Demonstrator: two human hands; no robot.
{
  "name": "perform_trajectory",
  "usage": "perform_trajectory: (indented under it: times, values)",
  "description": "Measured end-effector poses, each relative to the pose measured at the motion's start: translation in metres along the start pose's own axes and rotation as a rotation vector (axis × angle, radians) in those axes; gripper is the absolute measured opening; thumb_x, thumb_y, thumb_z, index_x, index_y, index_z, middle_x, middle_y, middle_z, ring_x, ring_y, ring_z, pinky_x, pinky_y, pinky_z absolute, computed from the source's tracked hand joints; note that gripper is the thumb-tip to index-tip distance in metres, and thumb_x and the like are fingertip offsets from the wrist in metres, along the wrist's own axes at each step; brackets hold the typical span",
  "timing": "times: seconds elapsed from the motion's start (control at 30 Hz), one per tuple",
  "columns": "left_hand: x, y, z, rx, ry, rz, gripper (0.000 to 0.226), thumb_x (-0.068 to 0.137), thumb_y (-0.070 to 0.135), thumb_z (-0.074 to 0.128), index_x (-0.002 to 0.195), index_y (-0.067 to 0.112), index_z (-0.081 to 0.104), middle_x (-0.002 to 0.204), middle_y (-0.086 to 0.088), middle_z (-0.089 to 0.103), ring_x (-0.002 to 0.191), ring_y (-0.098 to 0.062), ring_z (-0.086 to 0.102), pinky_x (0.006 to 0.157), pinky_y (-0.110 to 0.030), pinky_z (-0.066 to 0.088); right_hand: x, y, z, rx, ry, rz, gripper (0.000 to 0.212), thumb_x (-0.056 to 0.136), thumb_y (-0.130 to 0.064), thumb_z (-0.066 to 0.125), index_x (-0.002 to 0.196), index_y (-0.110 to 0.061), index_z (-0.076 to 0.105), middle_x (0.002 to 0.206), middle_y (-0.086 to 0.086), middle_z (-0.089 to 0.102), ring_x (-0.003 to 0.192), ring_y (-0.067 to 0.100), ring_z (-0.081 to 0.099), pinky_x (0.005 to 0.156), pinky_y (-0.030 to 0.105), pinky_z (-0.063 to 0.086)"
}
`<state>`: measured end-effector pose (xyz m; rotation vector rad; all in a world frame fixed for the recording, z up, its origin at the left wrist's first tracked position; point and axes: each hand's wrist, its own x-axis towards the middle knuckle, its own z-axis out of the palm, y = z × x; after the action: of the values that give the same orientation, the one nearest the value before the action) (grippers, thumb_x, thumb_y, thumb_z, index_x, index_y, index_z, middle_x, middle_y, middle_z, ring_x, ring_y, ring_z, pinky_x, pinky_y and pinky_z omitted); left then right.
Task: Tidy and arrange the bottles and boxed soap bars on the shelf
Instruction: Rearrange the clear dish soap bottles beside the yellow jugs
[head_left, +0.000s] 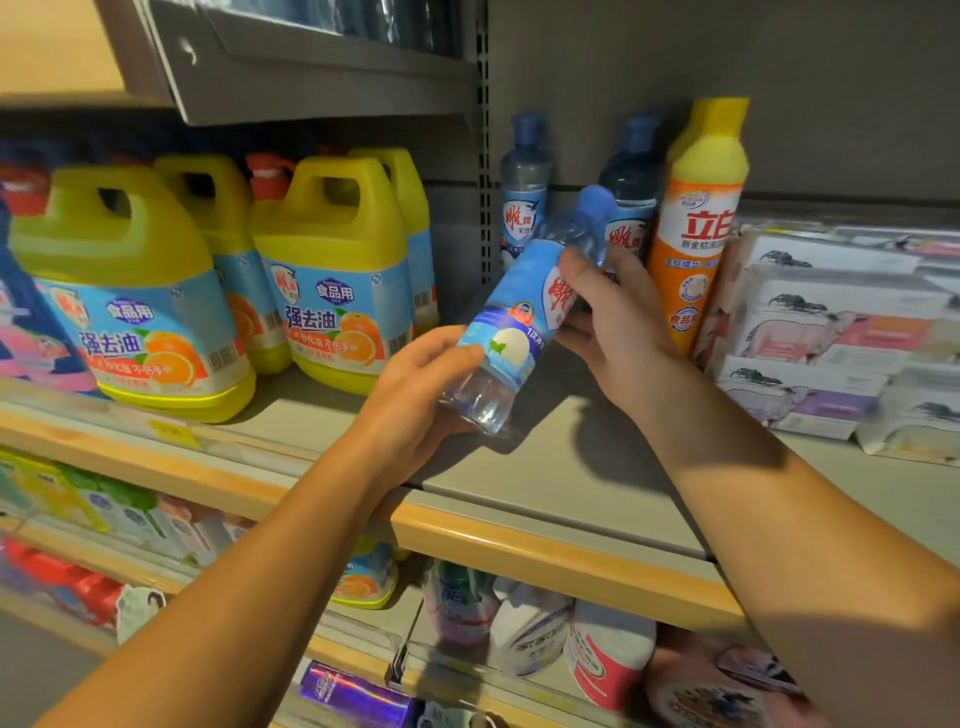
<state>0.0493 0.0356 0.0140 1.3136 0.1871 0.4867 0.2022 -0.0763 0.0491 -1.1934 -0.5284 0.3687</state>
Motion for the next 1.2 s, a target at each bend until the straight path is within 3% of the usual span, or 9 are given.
perform_trajectory:
  times: [0.17, 0.43, 0.53, 0.63, 0.73, 0.83, 0.93, 1.1, 1.2]
  values:
    - [-0.005, -0.005, 0.007, 0.332, -0.036, 0.094, 0.056, 0.066, 0.038, 0.075, 0.114, 0.012, 0.066, 0.104, -0.011, 0.073, 0.1, -0.03, 0.069, 0.086, -0.047, 0.056, 0.004, 0.006, -0.001, -0.194, 0.155, -0.013, 0.042, 0.083, -0.047, 0.071, 0.117, -0.027, 0.054, 0.103, 0.002, 0.071, 0.088, 0.016, 0.073, 0.068, 0.036, 0.062]
    - [-0.007, 0.001, 0.006, 0.242, -0.159, -0.018, 0.042, 0.076, 0.044, 0.067, 0.104, 0.012, 0.07, 0.094, -0.015, 0.072, 0.083, -0.028, 0.07, 0.065, -0.04, 0.058, 0.005, 0.014, -0.002, -0.291, 0.133, 0.165, 0.047, 0.08, -0.056, 0.069, 0.11, -0.022, 0.056, 0.094, 0.003, 0.073, 0.069, 0.012, 0.074, 0.053, 0.029, 0.057]
    - [-0.008, 0.0, 0.006, 0.244, -0.164, -0.005, 0.053, 0.073, 0.041, 0.07, 0.116, 0.011, 0.066, 0.103, -0.014, 0.072, 0.092, -0.028, 0.071, 0.071, -0.042, 0.059, 0.003, 0.011, -0.001, -0.267, 0.121, 0.125, 0.041, 0.083, -0.052, 0.068, 0.11, -0.023, 0.058, 0.098, 0.002, 0.073, 0.075, 0.012, 0.074, 0.062, 0.033, 0.061]
    - [-0.008, -0.002, 0.006, 0.346, -0.106, 0.09, 0.068, 0.067, 0.036, 0.078, 0.129, 0.016, 0.058, 0.115, -0.005, 0.071, 0.105, -0.022, 0.069, 0.083, -0.038, 0.059, -0.003, 0.001, 0.005, -0.248, 0.104, -0.115, 0.037, 0.084, -0.045, 0.068, 0.115, -0.029, 0.058, 0.106, -0.006, 0.07, 0.089, 0.007, 0.071, 0.076, 0.031, 0.06]
    - [-0.006, -0.003, 0.005, 0.43, -0.008, 0.222, 0.053, 0.074, 0.017, 0.083, 0.122, 0.014, 0.059, 0.112, -0.001, 0.072, 0.103, -0.016, 0.069, 0.086, -0.033, 0.058, -0.018, -0.013, 0.017, -0.205, 0.051, -0.478, 0.043, 0.081, -0.028, 0.07, 0.121, -0.032, 0.054, 0.111, -0.013, 0.068, 0.096, 0.002, 0.068, 0.072, 0.017, 0.054]
    - [-0.002, -0.005, 0.005, 0.484, 0.063, 0.283, 0.04, 0.082, 0.005, 0.076, 0.119, 0.009, 0.061, 0.11, -0.004, 0.073, 0.1, -0.016, 0.069, 0.087, -0.033, 0.057, -0.029, -0.014, 0.025, -0.296, -0.018, -0.642, 0.055, 0.078, -0.024, 0.07, 0.128, -0.038, 0.051, 0.114, -0.019, 0.067, 0.098, 0.005, 0.069, 0.074, 0.022, 0.057]
    - [0.002, -0.01, 0.007, 0.689, 0.073, 0.294, 0.035, 0.086, 0.014, 0.073, 0.12, 0.016, 0.064, 0.115, -0.003, 0.069, 0.105, -0.016, 0.066, 0.092, -0.04, 0.054, -0.029, -0.01, 0.028, -0.524, -0.004, -0.701, 0.069, 0.074, -0.035, 0.071, 0.139, -0.033, 0.047, 0.128, -0.004, 0.058, 0.108, 0.01, 0.064, 0.087, 0.036, 0.057]
    - [0.005, -0.014, 0.012, 0.818, 0.141, 0.288, 0.032, 0.092, 0.024, 0.065, 0.123, 0.019, 0.061, 0.113, 0.005, 0.072, 0.093, -0.003, 0.068, 0.081, -0.025, 0.057, -0.025, -0.009, 0.028, -0.543, 0.105, -0.653, 0.073, 0.075, -0.038, 0.073, 0.141, -0.029, 0.045, 0.12, -0.021, 0.048, 0.113, -0.001, 0.055, 0.09, 0.018, 0.05]
    - [0.005, -0.014, 0.014, 0.914, 0.145, 0.275, 0.031, 0.094, 0.021, 0.062, 0.125, 0.017, 0.061, 0.116, 0.003, 0.072, 0.096, -0.007, 0.069, 0.082, -0.025, 0.055, -0.026, -0.009, 0.021, -0.553, 0.056, -0.587, 0.076, 0.078, -0.032, 0.072, 0.145, -0.031, 0.037, 0.133, -0.011, 0.051, 0.12, 0.008, 0.055, 0.094, 0.034, 0.054]
